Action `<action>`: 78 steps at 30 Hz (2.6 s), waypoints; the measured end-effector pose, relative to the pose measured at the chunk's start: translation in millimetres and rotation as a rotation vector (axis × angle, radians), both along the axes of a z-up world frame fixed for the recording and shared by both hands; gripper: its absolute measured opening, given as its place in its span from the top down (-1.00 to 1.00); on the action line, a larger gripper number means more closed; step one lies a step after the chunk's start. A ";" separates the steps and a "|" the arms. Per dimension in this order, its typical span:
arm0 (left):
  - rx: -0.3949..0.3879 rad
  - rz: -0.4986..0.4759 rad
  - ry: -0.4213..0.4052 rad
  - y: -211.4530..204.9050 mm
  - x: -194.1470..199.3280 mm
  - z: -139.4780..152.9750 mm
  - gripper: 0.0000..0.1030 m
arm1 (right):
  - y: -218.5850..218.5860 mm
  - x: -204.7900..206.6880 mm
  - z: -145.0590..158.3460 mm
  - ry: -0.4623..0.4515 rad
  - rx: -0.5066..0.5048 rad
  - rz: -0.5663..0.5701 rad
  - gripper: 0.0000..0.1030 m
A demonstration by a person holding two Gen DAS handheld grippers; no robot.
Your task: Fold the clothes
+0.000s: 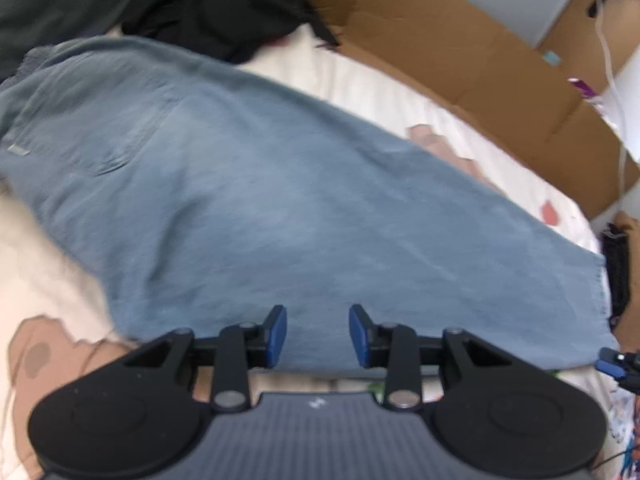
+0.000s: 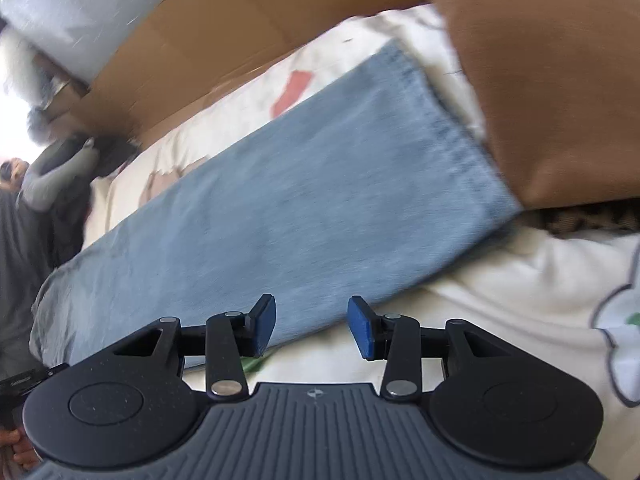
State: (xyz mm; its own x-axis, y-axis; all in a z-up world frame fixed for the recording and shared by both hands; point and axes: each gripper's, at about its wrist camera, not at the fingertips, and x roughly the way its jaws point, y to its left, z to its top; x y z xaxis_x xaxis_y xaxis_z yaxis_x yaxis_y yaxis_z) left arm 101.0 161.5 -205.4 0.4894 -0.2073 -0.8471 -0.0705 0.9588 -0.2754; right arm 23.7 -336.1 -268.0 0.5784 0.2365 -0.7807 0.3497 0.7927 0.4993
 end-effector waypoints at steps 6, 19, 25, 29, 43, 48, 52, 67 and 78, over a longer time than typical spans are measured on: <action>-0.026 -0.121 0.029 -32.0 11.3 -15.1 0.30 | -26.1 -7.3 -9.0 0.003 0.001 -0.110 -0.11; -0.032 -0.272 0.100 -85.5 22.3 -51.2 0.30 | -66.0 -30.1 -46.8 -0.071 0.136 -0.368 -0.08; -0.012 -0.307 0.100 -97.0 23.8 -51.2 0.15 | -68.5 -26.4 -56.8 -0.130 0.146 -0.407 0.51; -0.010 -0.330 0.103 -106.1 24.3 -49.5 0.15 | -71.6 -22.5 -52.7 -0.150 0.181 -0.424 0.69; -0.014 -0.302 0.128 -109.9 26.4 -51.8 0.15 | -76.4 -39.6 -102.0 -0.247 0.508 -0.635 0.24; -0.048 -0.285 0.130 -108.3 29.6 -50.0 0.15 | -83.7 -32.7 -105.5 -0.252 0.510 -0.634 0.26; -0.059 -0.319 0.115 -114.9 28.1 -46.7 0.16 | -93.7 -28.4 -96.6 -0.246 0.482 -0.592 0.71; -0.083 -0.424 0.073 -142.9 33.9 -41.7 0.18 | -91.5 -18.5 -101.0 -0.214 0.447 -0.525 0.66; -0.077 -0.370 0.110 -144.9 38.8 -59.6 0.82 | -79.7 -13.7 -36.7 -0.267 0.385 -0.452 0.85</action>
State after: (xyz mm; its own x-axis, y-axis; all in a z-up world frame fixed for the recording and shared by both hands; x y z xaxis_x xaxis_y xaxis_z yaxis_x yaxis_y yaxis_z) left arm 139.8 16.6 -265.1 0.2771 -0.4179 -0.8652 0.2427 0.9017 -0.3578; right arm 10.0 -415.8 -304.7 0.8490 0.1588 -0.5040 0.4310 0.3436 0.8343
